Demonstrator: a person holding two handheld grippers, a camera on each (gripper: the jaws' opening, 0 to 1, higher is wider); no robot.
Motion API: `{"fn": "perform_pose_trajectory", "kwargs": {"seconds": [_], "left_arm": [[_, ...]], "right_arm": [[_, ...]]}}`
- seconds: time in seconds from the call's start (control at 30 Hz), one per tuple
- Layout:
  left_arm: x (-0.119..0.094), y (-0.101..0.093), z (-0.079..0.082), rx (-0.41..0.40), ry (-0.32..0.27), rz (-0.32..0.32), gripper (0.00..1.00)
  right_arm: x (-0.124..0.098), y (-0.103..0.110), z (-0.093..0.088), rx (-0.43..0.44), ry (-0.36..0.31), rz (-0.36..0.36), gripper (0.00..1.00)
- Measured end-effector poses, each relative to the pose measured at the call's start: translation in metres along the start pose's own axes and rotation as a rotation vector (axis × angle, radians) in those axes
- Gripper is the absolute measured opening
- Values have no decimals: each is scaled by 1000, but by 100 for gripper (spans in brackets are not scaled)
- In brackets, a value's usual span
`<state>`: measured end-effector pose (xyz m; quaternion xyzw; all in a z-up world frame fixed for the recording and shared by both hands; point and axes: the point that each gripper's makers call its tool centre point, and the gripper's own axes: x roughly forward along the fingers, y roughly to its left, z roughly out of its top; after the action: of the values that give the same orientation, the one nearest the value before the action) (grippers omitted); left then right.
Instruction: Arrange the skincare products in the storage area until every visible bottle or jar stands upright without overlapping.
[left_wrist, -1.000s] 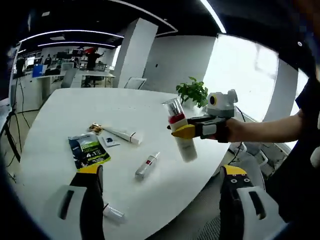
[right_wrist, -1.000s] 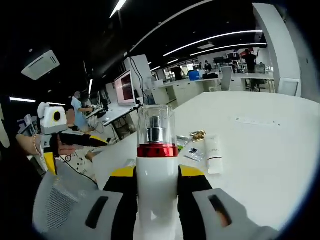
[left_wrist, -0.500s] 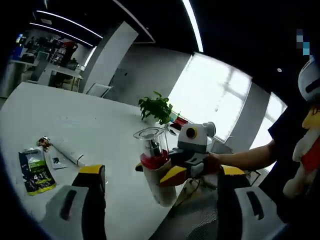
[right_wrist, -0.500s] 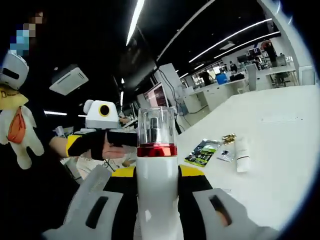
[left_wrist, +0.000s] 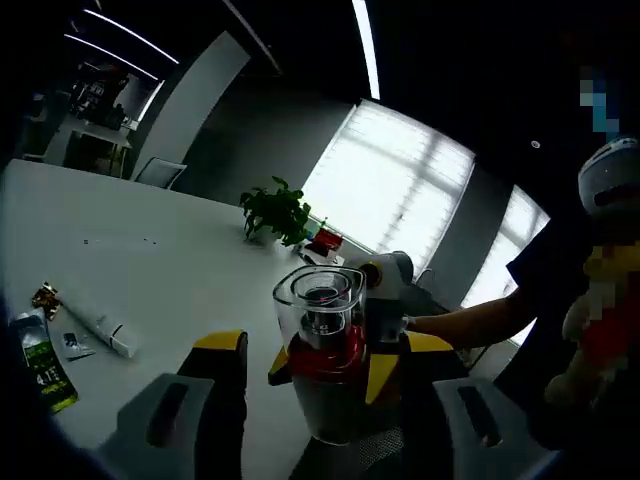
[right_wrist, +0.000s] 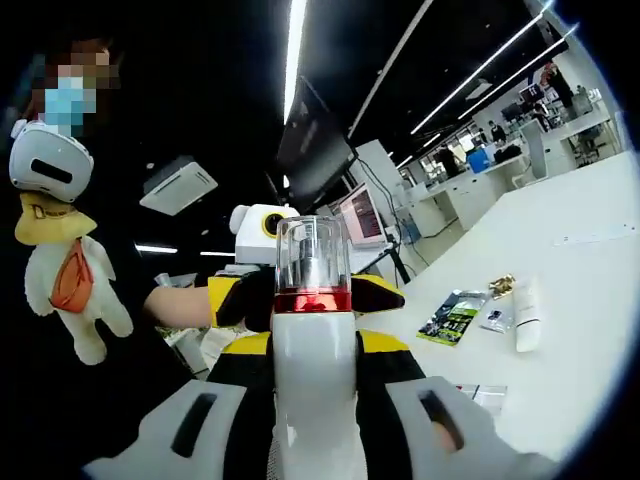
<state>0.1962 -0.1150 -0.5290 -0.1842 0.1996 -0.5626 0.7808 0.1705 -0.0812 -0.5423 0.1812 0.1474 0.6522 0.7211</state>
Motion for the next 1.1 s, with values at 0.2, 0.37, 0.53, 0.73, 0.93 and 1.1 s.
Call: {"fn": "perform_pose_trajectory", "kwargs": {"seconds": [0.2,0.37,0.53,0.73,0.93,1.1], "left_arm": [[2,-9,-7,2,14,-18,34],[7,-9,-6,34,31,-27,26],[21,-11,-11,96,96,3,27],[33,-12,-14,170,152,20,26],[40,-9,-17,239,162,23,25],[45,-4,-27,285,177,21,25]], "right_arm": [[1,5,-2,5,5,21,29],[-1,4,-3,-3,6,13,30],[-11,-4,-6,-30,20,-29,30],[-20,-13,-11,-126,93,-75,31],[-24,-25,-17,-204,164,-121,31],[-31,-36,-30,-329,256,-178,31]]}}
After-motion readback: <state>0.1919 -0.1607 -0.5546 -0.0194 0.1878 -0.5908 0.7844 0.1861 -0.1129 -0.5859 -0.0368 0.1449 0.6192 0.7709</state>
